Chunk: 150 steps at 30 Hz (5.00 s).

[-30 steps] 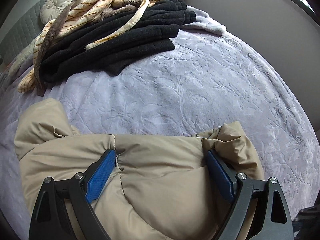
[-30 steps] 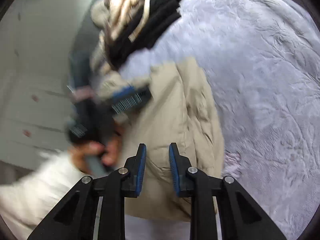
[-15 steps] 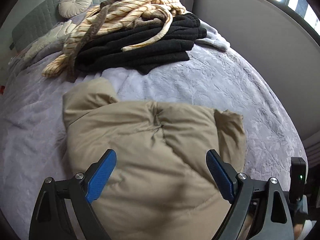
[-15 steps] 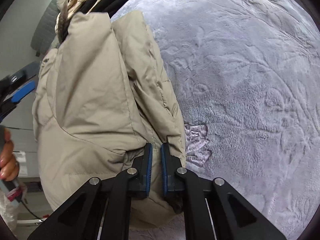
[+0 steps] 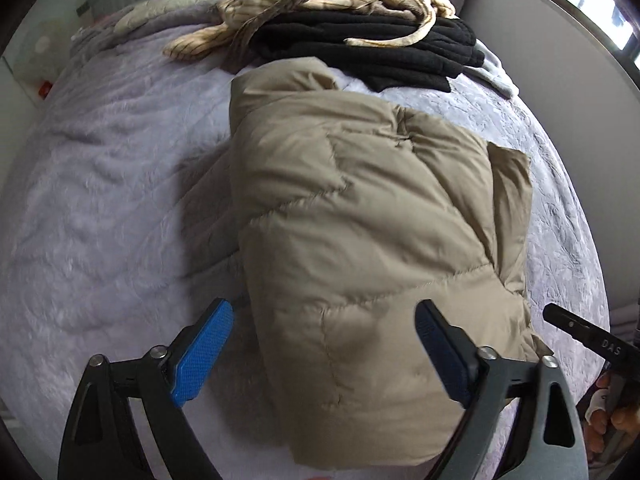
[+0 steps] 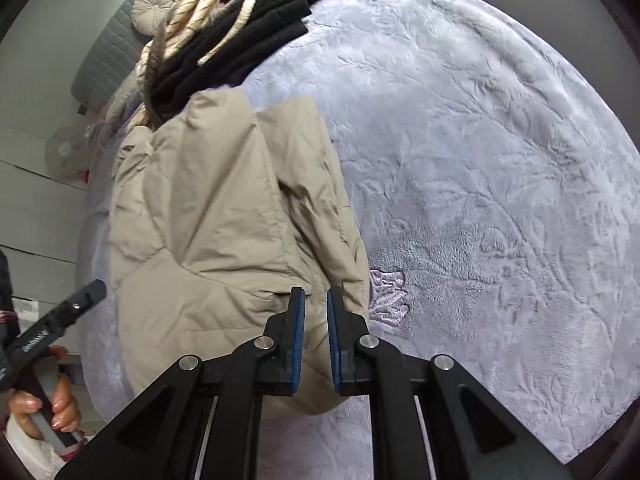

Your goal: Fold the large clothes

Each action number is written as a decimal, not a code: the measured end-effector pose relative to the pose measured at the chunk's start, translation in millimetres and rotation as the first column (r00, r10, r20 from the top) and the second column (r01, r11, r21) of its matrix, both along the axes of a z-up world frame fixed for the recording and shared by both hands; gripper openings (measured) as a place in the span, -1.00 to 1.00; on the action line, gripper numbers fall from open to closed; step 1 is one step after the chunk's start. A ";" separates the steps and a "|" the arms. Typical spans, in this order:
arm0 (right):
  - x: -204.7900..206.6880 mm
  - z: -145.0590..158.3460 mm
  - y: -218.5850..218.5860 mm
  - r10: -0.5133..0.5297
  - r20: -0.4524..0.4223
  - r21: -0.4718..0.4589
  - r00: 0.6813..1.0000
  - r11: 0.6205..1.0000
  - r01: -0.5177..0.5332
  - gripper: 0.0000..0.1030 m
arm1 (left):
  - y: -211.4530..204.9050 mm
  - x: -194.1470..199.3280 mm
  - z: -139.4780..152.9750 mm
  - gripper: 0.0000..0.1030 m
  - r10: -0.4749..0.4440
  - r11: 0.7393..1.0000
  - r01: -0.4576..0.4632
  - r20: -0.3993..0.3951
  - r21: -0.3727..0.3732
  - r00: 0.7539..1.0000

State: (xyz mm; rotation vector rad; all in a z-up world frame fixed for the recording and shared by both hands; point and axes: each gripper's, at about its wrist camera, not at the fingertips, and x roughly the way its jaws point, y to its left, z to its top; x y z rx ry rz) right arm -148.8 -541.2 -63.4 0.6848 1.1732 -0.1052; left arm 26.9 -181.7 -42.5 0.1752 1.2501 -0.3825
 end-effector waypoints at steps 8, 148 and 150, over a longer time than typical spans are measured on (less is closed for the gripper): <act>15.6 8.1 19.3 0.077 -0.039 -0.025 0.996 0.997 -0.078 -0.76 | 20.2 -3.7 -8.0 0.99 0.057 0.998 -0.057 -0.008 -0.004 0.998; 161.3 22.1 284.8 0.236 0.121 0.000 0.964 0.971 -0.238 -0.86 | 218.9 156.1 -29.9 0.98 0.098 0.971 -0.075 0.091 -0.226 0.991; 149.9 24.6 298.7 0.281 0.123 0.021 0.952 0.958 -0.286 -0.86 | 191.2 164.8 -44.1 0.98 0.067 0.983 -0.052 0.079 -0.174 0.995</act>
